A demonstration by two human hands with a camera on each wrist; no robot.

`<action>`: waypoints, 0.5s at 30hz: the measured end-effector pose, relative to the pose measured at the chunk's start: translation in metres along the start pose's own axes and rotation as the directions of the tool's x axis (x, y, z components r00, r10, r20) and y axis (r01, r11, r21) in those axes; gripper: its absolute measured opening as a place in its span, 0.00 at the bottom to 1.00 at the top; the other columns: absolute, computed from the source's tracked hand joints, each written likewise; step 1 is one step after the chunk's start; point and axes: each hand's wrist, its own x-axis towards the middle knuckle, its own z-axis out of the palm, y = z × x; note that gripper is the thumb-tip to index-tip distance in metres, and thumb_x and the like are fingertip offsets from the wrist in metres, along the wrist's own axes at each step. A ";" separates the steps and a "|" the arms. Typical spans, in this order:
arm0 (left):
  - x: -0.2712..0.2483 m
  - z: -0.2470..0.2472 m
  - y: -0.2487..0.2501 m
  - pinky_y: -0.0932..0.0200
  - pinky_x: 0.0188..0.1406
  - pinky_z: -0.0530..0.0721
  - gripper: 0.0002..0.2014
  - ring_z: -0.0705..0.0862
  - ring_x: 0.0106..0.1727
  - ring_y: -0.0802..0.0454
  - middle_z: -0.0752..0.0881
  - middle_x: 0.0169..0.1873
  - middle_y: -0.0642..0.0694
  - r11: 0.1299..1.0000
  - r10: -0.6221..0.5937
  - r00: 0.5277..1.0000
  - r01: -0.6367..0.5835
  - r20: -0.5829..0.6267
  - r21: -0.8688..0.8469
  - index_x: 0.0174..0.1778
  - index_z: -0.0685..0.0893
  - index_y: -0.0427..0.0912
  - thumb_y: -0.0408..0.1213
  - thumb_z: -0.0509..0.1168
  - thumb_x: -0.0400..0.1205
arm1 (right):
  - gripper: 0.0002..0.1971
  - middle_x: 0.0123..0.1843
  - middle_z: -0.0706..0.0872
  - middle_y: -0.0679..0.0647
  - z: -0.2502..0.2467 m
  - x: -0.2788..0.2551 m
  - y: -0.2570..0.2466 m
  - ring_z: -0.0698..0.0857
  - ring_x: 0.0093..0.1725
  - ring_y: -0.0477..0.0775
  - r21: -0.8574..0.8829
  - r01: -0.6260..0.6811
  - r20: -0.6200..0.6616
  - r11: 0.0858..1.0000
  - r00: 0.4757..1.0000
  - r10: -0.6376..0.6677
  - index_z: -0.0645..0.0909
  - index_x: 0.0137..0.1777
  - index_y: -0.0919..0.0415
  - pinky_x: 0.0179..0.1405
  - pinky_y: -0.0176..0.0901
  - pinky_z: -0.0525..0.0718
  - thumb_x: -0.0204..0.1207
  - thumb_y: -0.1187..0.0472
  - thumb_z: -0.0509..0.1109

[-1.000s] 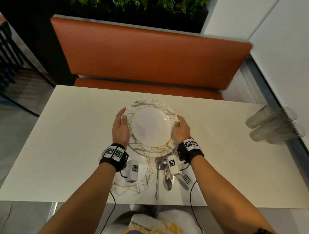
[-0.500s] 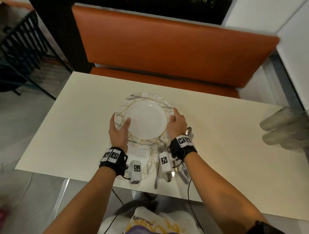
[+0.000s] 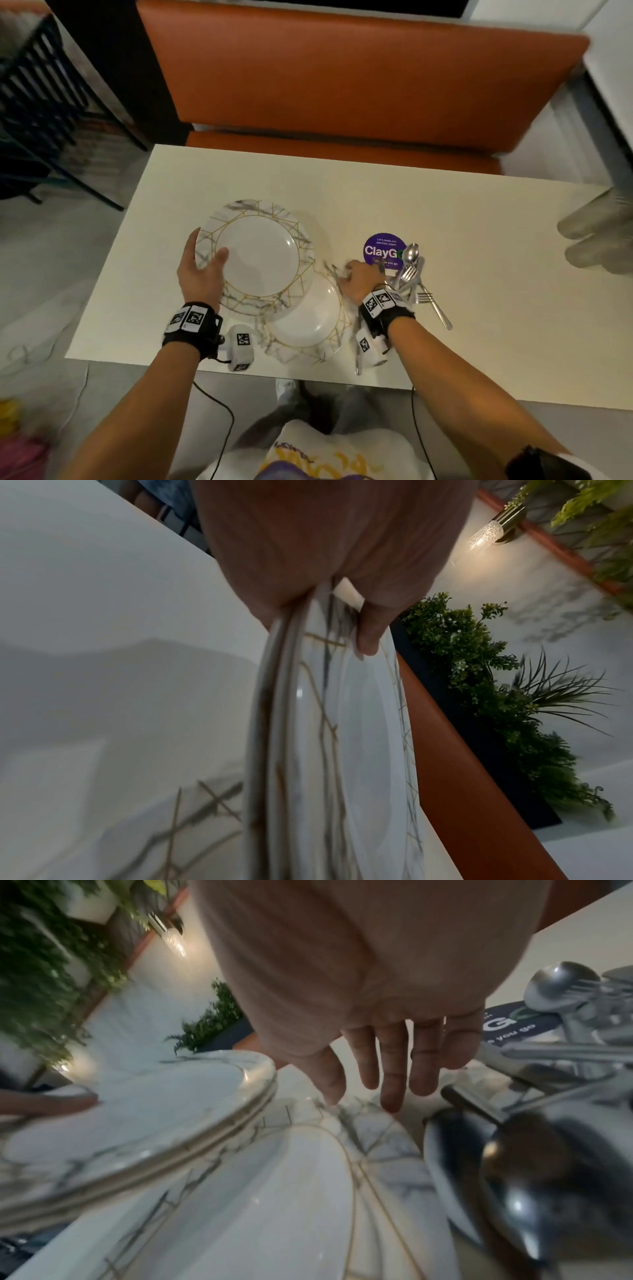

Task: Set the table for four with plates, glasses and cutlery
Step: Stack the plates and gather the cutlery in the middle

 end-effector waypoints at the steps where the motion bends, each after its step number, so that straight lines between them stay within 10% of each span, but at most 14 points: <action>1: 0.005 -0.007 0.000 0.40 0.78 0.81 0.32 0.80 0.79 0.48 0.81 0.78 0.50 1.000 0.000 1.000 -0.001 0.006 0.009 0.81 0.77 0.63 0.40 0.77 0.81 | 0.21 0.62 0.88 0.52 0.004 -0.002 -0.005 0.80 0.69 0.64 -0.030 -0.014 -0.008 0.999 1.000 0.014 0.79 0.69 0.50 0.78 0.63 0.67 0.81 0.43 0.62; 7: 0.029 -0.030 0.000 0.40 0.75 0.84 0.31 0.83 0.75 0.51 0.84 0.74 0.53 0.999 0.022 1.000 -0.021 0.011 -0.027 0.79 0.78 0.65 0.39 0.76 0.81 | 0.17 0.61 0.87 0.57 0.010 -0.006 -0.021 0.83 0.63 0.63 0.073 -0.065 -0.025 0.995 0.997 0.067 0.79 0.66 0.54 0.65 0.59 0.83 0.81 0.50 0.67; 11: 0.046 -0.033 0.006 0.49 0.75 0.84 0.31 0.83 0.74 0.55 0.84 0.73 0.52 0.997 0.054 0.998 -0.053 0.013 -0.057 0.82 0.77 0.57 0.33 0.75 0.83 | 0.17 0.65 0.86 0.60 -0.013 -0.009 -0.025 0.84 0.65 0.64 0.170 -0.104 0.004 0.980 0.994 0.105 0.80 0.68 0.64 0.71 0.53 0.75 0.86 0.55 0.61; 15: 0.060 -0.030 0.023 0.58 0.74 0.83 0.31 0.80 0.76 0.58 0.82 0.75 0.54 0.991 0.111 0.994 -0.112 -0.009 -0.079 0.82 0.77 0.58 0.33 0.74 0.83 | 0.17 0.69 0.83 0.62 -0.056 -0.018 -0.014 0.82 0.63 0.63 0.266 -0.095 -0.015 0.959 0.995 0.102 0.79 0.69 0.66 0.55 0.46 0.74 0.89 0.57 0.56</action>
